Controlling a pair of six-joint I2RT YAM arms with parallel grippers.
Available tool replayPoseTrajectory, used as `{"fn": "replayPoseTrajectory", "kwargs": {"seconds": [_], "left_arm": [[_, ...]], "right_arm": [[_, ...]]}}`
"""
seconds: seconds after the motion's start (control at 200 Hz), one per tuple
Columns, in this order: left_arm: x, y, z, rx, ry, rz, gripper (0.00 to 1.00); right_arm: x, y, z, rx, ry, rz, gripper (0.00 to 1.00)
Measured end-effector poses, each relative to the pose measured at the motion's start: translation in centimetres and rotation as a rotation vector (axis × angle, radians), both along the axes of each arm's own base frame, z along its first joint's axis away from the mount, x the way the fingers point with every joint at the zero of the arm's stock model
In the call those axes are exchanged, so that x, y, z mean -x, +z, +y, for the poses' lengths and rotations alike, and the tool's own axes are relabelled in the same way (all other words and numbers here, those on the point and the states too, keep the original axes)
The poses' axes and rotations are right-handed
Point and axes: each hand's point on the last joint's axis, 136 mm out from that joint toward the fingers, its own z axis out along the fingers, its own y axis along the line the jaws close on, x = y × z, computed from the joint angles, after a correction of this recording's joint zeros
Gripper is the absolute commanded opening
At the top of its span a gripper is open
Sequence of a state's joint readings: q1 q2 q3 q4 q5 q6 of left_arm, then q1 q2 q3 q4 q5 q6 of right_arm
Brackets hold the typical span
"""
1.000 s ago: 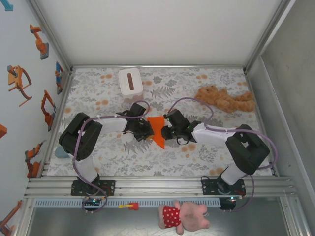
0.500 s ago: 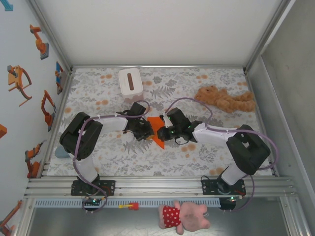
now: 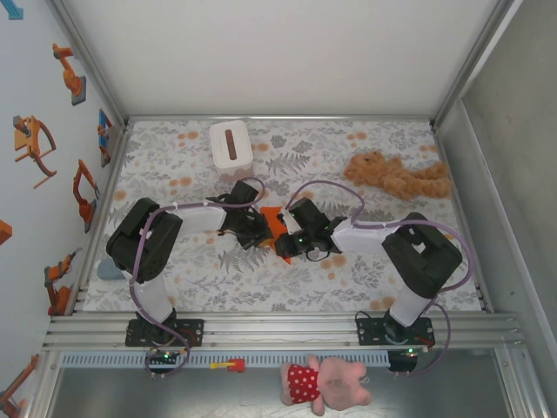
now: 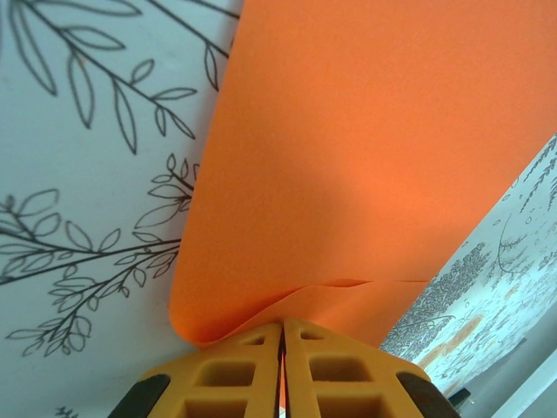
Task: Fold a paper plane with a square sheet of paper (pick it up from the middle)
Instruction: Third fold the triangle at the center of the table.
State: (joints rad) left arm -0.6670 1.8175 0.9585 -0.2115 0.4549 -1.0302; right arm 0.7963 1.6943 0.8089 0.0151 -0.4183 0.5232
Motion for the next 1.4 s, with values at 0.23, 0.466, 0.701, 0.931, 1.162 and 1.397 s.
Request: {"fn": "replayPoseTrajectory", "kwargs": {"seconds": [0.23,0.466,0.701,0.931,1.162,1.397], "left_arm": [[-0.1,0.1,-0.1,-0.003,-0.007,-0.001,0.10],[-0.3,0.4,-0.3,0.004,-0.016,-0.009,0.14],[-0.6,0.7,-0.7,0.029,-0.022,-0.023,0.15],[-1.0,1.0,-1.0,0.055,-0.024,-0.036,0.16],[-1.0,0.3,-1.0,0.051,-0.027,-0.022,0.14],[-1.3,0.2,-1.0,0.044,-0.022,-0.013,0.12]], "right_arm": [[-0.1,-0.9,-0.3,0.029,-0.011,0.005,0.00],[-0.3,-1.0,-0.4,0.036,-0.018,-0.001,0.00],[-0.5,-1.2,-0.6,0.045,-0.029,-0.005,0.00],[-0.4,-1.7,-0.7,0.055,-0.030,0.003,0.00],[-0.4,-1.7,-0.7,0.056,-0.042,0.011,0.00],[-0.5,-1.7,-0.7,0.058,-0.052,0.010,0.00]]}}
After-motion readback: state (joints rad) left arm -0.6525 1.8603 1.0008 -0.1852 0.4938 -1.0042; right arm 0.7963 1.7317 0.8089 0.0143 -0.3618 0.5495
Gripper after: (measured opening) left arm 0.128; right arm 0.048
